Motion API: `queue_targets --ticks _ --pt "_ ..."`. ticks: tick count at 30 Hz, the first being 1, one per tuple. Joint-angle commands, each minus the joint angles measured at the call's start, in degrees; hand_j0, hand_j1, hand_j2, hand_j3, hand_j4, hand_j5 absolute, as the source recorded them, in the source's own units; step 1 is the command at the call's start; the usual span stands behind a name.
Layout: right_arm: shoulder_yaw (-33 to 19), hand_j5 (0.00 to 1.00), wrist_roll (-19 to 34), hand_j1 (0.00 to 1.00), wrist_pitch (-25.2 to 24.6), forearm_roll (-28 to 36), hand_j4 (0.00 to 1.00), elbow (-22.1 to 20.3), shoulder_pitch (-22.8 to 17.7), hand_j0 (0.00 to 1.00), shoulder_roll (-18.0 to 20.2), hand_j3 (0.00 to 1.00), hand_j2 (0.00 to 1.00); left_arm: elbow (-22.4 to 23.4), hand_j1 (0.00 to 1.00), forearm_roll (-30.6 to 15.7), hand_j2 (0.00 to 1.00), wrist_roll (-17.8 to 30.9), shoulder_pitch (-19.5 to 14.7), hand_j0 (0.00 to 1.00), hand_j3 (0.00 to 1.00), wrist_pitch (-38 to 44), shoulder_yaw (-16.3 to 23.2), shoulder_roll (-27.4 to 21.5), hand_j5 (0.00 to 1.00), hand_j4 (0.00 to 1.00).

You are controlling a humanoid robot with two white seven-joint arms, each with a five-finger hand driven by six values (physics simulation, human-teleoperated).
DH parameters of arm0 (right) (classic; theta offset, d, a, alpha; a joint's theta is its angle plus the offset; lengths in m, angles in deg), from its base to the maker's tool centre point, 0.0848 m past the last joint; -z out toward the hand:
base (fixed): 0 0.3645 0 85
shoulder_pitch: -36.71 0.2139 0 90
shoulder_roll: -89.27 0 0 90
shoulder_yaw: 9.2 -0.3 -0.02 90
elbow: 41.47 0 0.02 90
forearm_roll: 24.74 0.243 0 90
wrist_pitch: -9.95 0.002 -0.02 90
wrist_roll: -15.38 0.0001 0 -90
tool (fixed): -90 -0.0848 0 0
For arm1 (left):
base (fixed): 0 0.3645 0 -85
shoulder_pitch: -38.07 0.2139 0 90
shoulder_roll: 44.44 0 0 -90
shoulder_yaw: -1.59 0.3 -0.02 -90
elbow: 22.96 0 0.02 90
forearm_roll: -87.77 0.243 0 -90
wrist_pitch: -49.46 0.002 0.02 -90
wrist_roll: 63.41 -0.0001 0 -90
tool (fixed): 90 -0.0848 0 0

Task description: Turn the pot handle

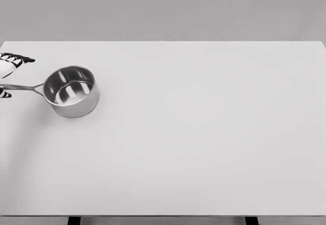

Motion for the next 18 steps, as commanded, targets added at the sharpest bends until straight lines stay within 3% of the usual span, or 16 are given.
queue_targets --ticks 1,9,13,18 --pt "0.00 1.00 0.01 1.00 0.00 -0.01 1.00 0.00 0.00 1.00 0.00 1.00 1.00 0.28 1.00 -0.32 1.00 0.01 0.00 1.00 1.00 0.13 0.00 -0.05 1.00 1.00" --pt "0.00 1.00 0.01 1.00 0.00 -0.01 1.00 0.00 0.00 1.00 0.00 1.00 1.00 -2.44 1.00 -1.37 1.00 -0.08 0.97 1.00 1.00 0.13 -0.09 -0.14 1.00 1.00" --pt "0.00 1.00 0.01 1.00 0.00 -0.01 1.00 0.00 0.00 1.00 0.00 1.00 1.00 -6.57 1.00 -5.77 1.00 -0.87 3.16 1.00 1.00 0.13 -0.09 -0.31 1.00 1.00" --pt "0.00 1.00 0.01 1.00 0.00 -0.01 1.00 0.00 0.00 1.00 0.00 1.00 1.00 -13.43 1.00 -16.57 1.00 -1.31 8.70 1.00 1.00 0.13 -0.26 -4.44 1.00 1.00"
